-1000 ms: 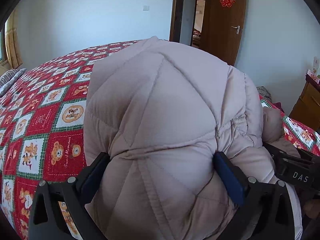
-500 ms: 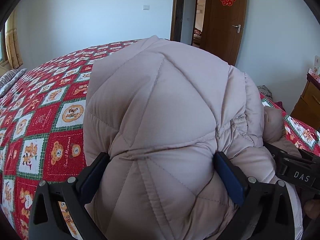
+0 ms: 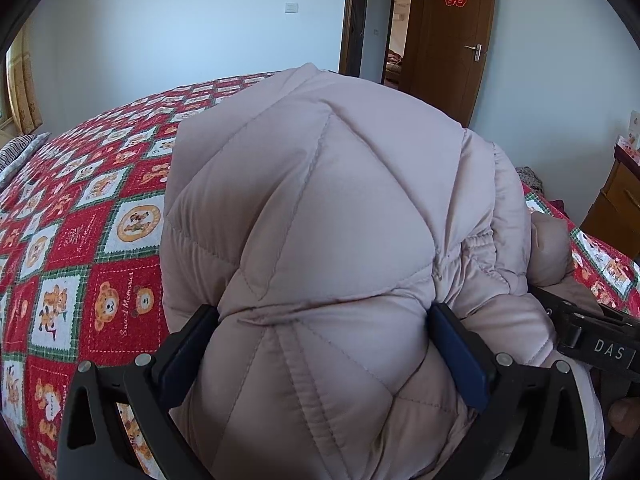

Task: Fold large clothes
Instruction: 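Lift the folded jacket bundle off the bed with both grippers, then carry the held jacket bundle with both grippers toward the pillows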

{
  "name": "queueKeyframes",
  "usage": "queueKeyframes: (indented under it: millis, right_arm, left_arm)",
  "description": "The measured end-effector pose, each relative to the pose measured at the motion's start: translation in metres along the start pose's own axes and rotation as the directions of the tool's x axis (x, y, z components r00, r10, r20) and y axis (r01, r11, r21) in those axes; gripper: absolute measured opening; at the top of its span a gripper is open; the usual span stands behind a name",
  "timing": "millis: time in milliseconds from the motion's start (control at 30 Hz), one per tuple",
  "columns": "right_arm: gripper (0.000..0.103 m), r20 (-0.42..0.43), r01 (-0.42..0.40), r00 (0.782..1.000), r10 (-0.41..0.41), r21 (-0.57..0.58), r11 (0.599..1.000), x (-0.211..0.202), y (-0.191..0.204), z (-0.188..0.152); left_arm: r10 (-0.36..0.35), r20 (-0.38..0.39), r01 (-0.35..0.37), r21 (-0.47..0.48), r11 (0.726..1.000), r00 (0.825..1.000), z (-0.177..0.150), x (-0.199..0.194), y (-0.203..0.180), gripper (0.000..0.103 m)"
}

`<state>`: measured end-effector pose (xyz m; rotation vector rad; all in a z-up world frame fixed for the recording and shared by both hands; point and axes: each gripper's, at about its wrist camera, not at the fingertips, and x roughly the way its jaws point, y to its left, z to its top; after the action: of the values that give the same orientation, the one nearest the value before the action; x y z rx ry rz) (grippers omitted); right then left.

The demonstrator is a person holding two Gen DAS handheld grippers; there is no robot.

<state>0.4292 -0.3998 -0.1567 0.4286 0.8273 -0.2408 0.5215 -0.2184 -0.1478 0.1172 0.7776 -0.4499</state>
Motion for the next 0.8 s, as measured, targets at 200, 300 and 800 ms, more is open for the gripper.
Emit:
queueKeyframes:
  millis: [200,300,800]
  right_arm:
    - [0.092,0.0,0.0,1.0,0.0,0.001,1.0,0.0,0.0,0.0]
    - [0.092,-0.001,-0.002,1.0,0.002,0.002,1.0,0.001,0.0,0.0]
    - [0.098,-0.034,-0.166,0.985,0.17,0.097,0.981,-0.01,-0.025,0.003]
  left_arm:
    - [0.003,0.0,-0.003,0.001,1.0,1.0,0.001,0.0,-0.001,0.102]
    - [0.005,0.0,-0.005,0.002,1.0,1.0,0.001,0.0,-0.001,0.103]
    - [-0.193,-0.03,0.186,-0.162,0.969,0.981,-0.032,-0.066,0.069,0.102]
